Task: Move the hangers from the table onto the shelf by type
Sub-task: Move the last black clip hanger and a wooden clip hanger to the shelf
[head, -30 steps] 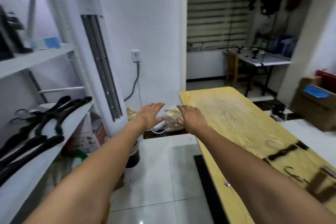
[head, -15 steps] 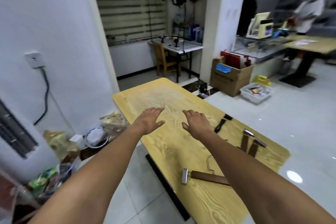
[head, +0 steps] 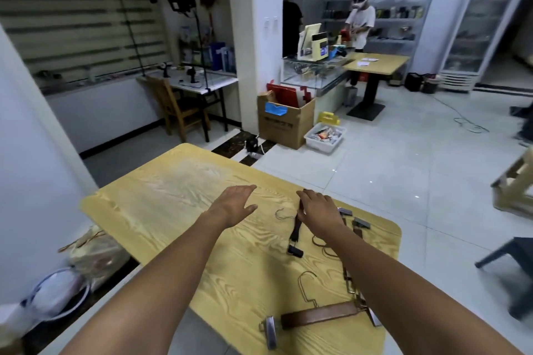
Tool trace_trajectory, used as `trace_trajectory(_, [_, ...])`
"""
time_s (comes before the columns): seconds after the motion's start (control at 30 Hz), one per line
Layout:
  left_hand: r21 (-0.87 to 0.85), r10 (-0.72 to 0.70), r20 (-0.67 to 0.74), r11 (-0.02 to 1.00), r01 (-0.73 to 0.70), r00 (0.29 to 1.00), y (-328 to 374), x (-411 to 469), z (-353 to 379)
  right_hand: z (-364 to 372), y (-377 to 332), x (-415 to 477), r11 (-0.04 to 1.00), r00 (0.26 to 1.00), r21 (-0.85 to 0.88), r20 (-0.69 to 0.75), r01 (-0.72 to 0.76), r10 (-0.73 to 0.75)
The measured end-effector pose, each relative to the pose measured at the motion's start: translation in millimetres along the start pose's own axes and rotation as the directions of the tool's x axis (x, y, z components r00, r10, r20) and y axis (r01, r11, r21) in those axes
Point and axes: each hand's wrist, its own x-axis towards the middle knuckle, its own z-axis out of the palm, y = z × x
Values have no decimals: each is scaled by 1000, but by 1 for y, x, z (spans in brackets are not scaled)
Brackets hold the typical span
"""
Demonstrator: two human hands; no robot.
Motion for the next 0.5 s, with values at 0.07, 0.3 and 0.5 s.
trace_trajectory(0.07, [-9, 41, 15, 999, -41, 999, 1, 18, 4, 4, 8, 6, 999, 999, 2, -11, -50, 50])
trace_trajectory(0.3, [3, 123, 85, 992, -124, 989, 8, 72, 43, 30, 37, 9, 978, 977, -15, 17, -210, 211])
trace_trajectory(0.5, [-4, 171, 94, 985, -171, 981, 43, 104, 84, 45, 62, 11, 958, 958, -6, 21, -285, 285])
